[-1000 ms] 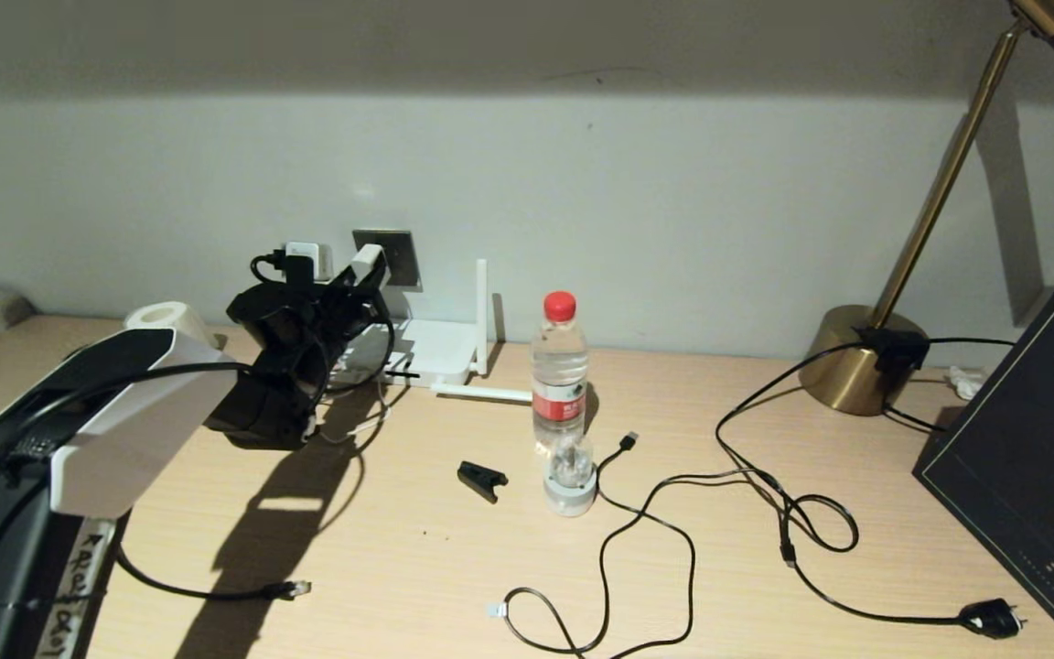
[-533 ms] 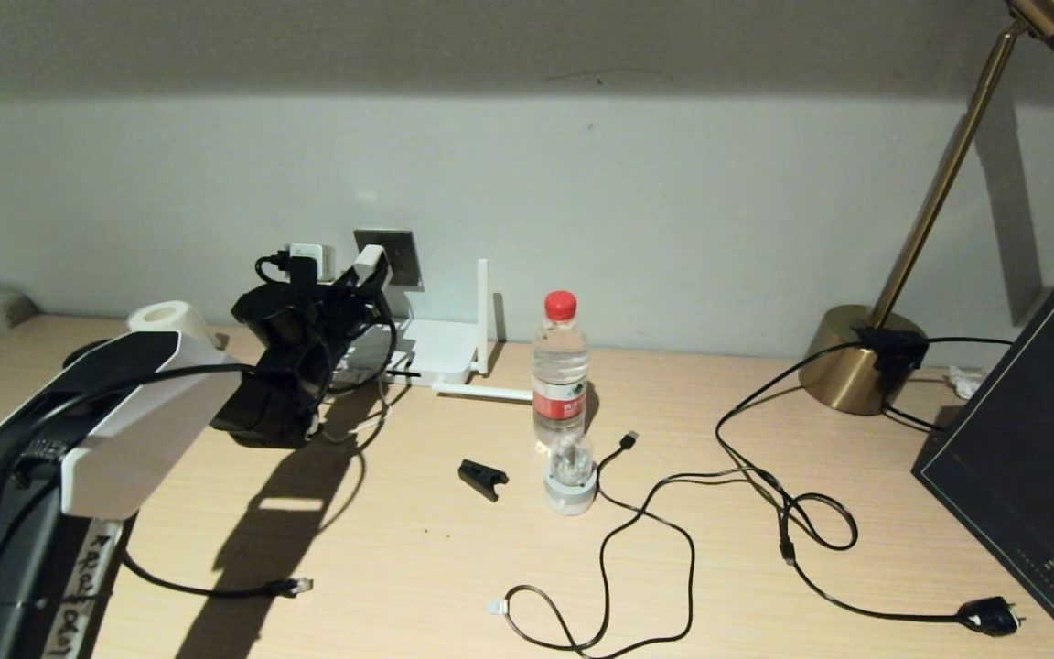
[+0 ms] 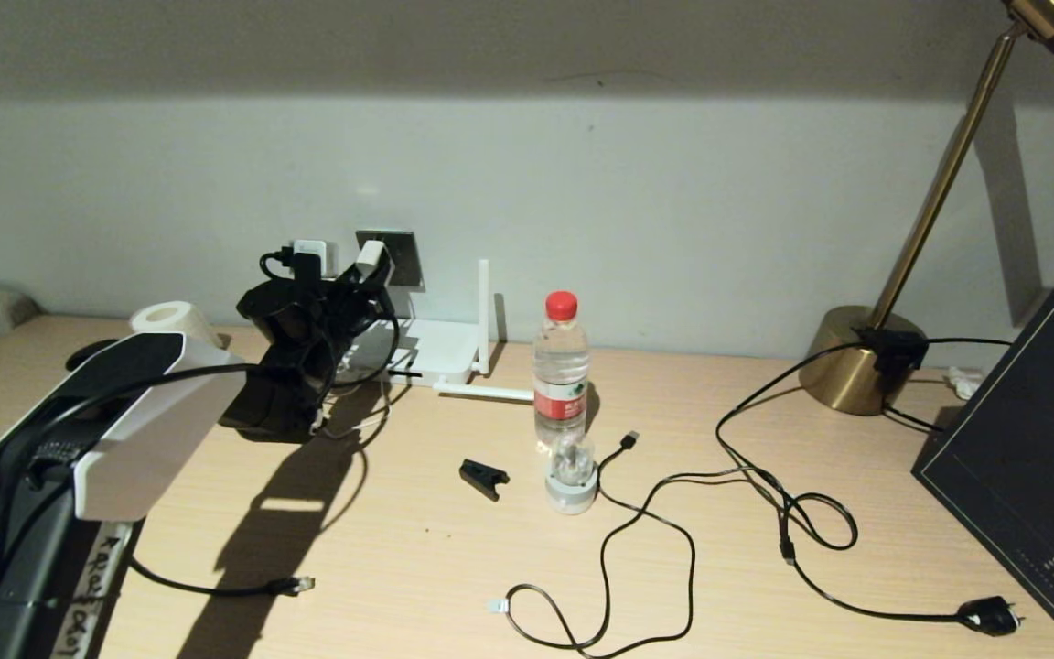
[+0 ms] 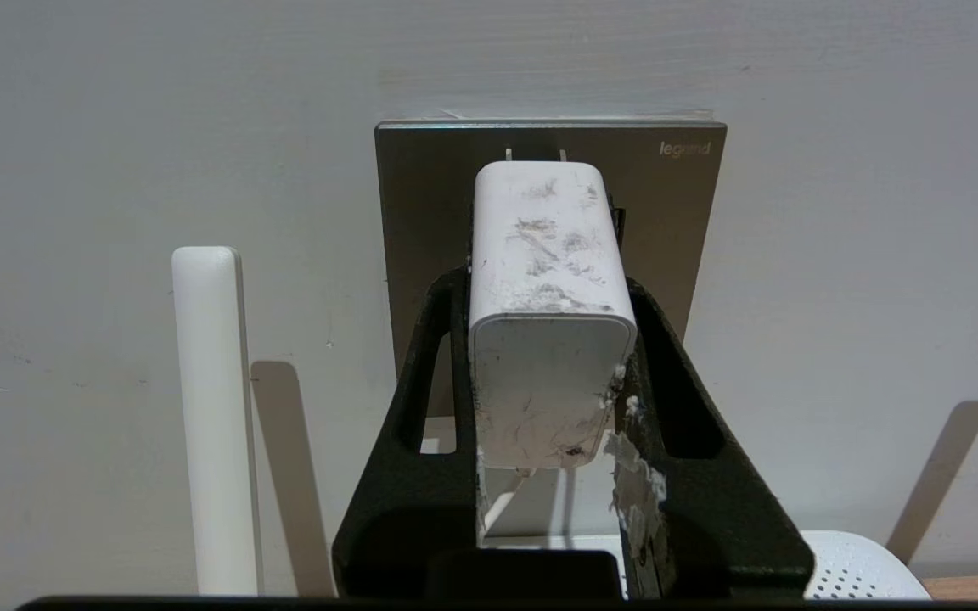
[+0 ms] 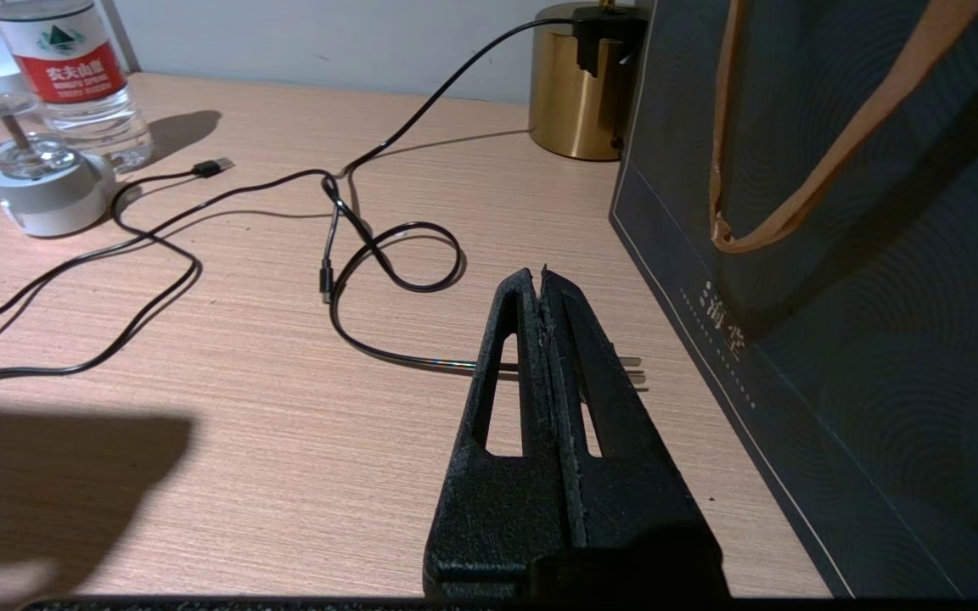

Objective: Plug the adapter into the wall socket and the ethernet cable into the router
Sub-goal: Plug plug into socket

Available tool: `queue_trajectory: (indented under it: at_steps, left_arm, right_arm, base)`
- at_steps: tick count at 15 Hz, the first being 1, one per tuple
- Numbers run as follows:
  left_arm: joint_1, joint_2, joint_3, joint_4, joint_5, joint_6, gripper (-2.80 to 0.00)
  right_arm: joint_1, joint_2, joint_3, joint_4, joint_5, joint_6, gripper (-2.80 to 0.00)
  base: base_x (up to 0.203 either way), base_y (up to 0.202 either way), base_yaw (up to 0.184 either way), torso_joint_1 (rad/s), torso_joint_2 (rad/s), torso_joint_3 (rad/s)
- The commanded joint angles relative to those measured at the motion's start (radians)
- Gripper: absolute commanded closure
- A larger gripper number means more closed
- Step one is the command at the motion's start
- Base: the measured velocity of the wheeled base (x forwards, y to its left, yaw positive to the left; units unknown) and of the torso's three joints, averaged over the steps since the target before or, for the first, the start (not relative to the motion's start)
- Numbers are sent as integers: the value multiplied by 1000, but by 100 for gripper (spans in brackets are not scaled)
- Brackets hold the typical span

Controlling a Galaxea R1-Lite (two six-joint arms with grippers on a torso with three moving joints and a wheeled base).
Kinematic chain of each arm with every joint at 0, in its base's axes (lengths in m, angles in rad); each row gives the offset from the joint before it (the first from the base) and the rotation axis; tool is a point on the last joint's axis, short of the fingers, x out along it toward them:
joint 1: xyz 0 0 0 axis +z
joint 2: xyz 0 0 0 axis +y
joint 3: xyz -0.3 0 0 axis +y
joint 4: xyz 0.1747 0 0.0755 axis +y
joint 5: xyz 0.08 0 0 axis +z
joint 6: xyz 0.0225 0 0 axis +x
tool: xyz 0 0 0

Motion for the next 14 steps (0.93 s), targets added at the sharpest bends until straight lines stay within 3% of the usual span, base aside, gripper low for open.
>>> queue_trajectory:
  at_steps: [1,6,14]
  left_arm:
    - [0,-1,14,-12,1,1,0]
    - [1,-40,82,-17,0,2,0]
    - [1,-31,61,-3,-3,2,0]
  right_arm:
    - [0,1,35,-1,0,-1,0]
    - [0,1,35,-1,0,-1,0]
    - [0,1,35,-1,0,-1,0]
  base:
    - [0,0,0,0,0,0]
    - [0,0,0,0,0,0]
    - [0,0,0,0,0,0]
